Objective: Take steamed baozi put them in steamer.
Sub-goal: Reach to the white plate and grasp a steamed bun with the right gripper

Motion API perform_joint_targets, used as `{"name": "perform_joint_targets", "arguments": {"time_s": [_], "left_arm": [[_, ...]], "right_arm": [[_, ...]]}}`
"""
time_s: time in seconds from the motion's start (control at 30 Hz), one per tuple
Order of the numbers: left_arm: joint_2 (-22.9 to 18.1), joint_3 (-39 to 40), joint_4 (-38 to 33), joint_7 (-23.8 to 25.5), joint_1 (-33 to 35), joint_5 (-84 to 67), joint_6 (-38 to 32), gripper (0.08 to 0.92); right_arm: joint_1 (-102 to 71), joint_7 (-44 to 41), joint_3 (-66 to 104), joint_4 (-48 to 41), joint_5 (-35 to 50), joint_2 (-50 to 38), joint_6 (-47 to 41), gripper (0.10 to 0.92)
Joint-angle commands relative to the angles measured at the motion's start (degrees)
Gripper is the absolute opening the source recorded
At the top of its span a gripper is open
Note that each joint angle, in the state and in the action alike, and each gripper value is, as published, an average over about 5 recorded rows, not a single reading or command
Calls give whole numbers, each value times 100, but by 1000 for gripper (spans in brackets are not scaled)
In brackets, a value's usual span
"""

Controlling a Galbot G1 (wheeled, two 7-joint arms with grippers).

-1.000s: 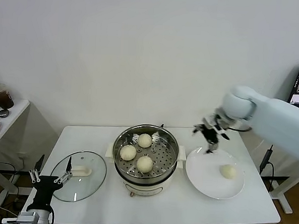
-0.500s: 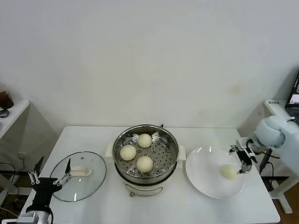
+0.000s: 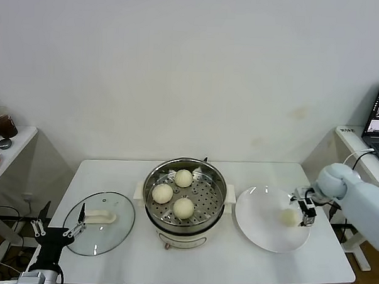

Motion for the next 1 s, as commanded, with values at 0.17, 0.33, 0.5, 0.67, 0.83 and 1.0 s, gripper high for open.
{"name": "perform_joint_targets", "arguments": {"time_s": [0.17,0.33,0.5,0.67,0.83,1.0], "left_arm": [[-10,13,11,-3,-22,0,-2,823],[-10,30,18,-5,-27,-1,-7,823],[-6,27,-4,-5,-23,-5,-7,823],[-5,16,-32,-2,-10,-11,-5,823],[-13,22,-48,-2,-10,-9,-2,823],[-19,21,-78,-2,-3,-10,-1,823]], "right_arm": [[-430,262,445,-678,-663,581,55,821],[-462,314,542,-724,-721,632,15,801],[-446,231,550,-655,-717,609,-37,764],[-403,65,492,-451,-557,472,-61,679],[-236,-42,389,-274,-352,357,-104,554],[215,-128,37,-39,55,180,-214,494]]}}
